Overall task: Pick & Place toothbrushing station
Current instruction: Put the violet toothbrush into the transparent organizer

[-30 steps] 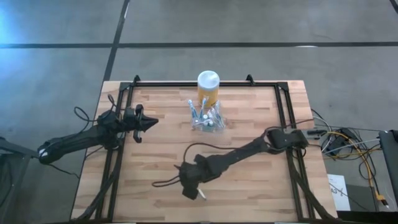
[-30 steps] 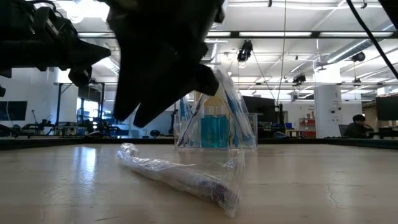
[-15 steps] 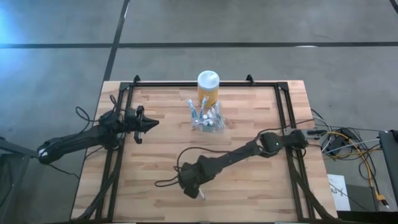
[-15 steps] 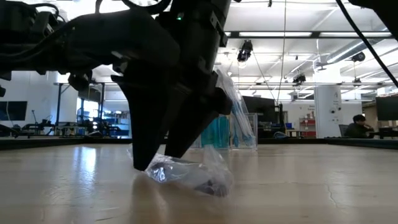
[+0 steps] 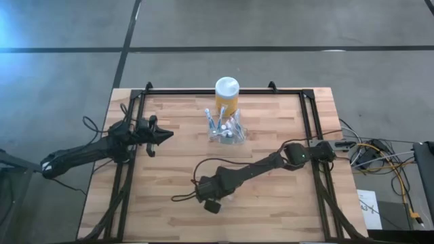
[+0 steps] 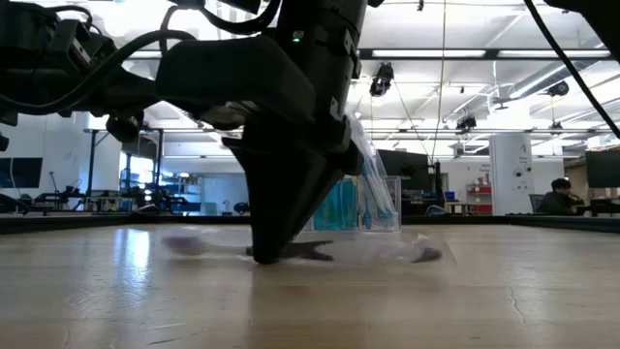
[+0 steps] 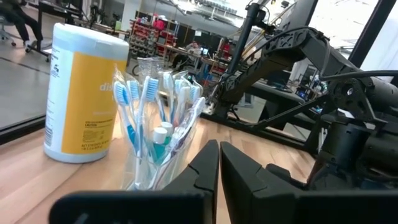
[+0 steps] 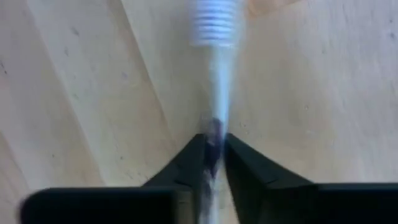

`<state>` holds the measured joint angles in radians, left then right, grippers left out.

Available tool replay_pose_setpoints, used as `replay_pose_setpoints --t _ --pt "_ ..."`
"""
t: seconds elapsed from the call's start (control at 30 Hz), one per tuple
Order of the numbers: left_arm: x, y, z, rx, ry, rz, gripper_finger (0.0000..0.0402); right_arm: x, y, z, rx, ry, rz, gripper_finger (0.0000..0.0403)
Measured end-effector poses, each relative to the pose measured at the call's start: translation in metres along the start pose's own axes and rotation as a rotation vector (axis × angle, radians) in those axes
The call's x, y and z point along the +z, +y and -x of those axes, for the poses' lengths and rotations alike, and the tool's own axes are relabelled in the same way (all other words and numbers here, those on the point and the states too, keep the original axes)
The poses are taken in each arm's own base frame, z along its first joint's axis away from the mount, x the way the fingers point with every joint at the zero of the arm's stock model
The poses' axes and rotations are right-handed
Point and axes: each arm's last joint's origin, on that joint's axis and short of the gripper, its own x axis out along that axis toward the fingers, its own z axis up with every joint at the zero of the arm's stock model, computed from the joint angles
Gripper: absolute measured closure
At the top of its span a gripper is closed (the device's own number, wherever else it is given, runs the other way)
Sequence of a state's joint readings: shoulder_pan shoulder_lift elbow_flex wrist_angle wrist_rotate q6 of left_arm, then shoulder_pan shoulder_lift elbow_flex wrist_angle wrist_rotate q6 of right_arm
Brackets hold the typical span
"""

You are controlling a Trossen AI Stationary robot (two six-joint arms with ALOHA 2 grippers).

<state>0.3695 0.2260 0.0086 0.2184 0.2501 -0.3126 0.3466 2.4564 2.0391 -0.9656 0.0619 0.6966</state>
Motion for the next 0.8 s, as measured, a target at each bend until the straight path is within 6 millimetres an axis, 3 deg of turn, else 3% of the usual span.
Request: replay_pose_setpoints --t 0.07,0.27,0.33,0.47,0.6,0.8 --pt "0.0 0.0 0.0 0.0 0.001 -0.012 0.0381 0.0 0.0 0.001 -0.018 -0.017 0.018 0.038" --pt "0.0 0.0 0.0 0.0 0.001 -0.03 0.0383 -0.006 0.005 0.018 -0.09 -0.092 0.098 0.0386" --pt "0.0 0.0 0.0 -0.003 0.002 -0.032 0.0383 -0.008 0.009 0.033 -0.127 -0.16 0.13 0.0387" --pt "-0.001 -0.004 0.0 -0.129 0.031 -0.078 0.0393 -0.018 0.017 0.085 -0.222 -0.364 0.185 0.0388" --pt "0.002 -0.01 0.001 -0.25 0.024 -0.058 0.0394 -0.034 0.019 0.11 -0.246 -0.489 0.224 0.0388" --pt "0.0 -0.02 0.0 -0.356 0.035 -0.06 0.0382 -0.055 0.017 0.15 -0.058 -0.846 0.301 0.0389"
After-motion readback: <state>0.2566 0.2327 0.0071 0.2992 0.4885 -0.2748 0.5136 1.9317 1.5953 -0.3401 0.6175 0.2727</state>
